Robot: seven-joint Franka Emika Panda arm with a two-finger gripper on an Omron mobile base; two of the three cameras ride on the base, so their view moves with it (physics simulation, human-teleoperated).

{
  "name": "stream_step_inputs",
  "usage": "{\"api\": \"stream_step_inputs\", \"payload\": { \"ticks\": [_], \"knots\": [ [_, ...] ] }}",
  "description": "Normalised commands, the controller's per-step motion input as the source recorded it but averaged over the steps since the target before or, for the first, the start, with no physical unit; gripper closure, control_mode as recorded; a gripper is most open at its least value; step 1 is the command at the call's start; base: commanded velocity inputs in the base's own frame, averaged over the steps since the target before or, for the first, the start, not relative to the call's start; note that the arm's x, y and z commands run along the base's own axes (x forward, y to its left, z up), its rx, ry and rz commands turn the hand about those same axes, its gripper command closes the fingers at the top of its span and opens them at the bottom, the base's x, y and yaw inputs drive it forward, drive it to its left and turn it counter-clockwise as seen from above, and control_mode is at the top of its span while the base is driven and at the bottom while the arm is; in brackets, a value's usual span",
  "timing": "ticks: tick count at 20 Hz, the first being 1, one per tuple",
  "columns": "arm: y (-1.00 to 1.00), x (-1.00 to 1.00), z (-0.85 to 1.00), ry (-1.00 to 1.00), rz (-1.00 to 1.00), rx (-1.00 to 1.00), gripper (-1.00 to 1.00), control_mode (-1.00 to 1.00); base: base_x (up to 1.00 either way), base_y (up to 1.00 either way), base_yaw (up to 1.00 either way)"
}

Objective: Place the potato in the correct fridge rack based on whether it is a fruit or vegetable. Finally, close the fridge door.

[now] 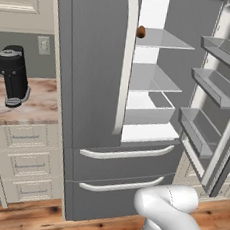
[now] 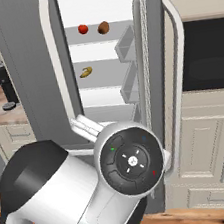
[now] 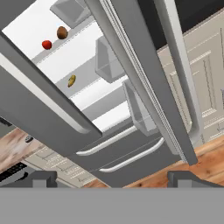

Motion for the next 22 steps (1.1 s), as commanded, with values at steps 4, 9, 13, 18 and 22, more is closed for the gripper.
{"api": "stream_step_inputs", "payload": {
  "ticks": [4, 9, 13, 18, 22],
  "knots": [
    [-0.86, 0.12, -0.17, 0.09, 0.04, 0.13, -1.00, -1.00, 0.00, 0.00, 0.00],
    [-0.57, 0.69, -0.34, 0.04, 0.00, 0.03, -1.00, -1.00, 0.00, 0.00, 0.00],
    [-0.20, 0.54, -0.77, -0.04, 0.00, -0.04, -1.00, -1.00, 0.00, 0.00, 0.00],
    [-0.27, 0.33, -0.64, -0.01, 0.00, 0.00, -1.00, -1.00, 0.00, 0.00, 0.00],
    [-0.27, 0.24, -0.11, 0.00, 0.00, 0.00, -1.00, -1.00, 0.00, 0.00, 0.00]
  ]
}}
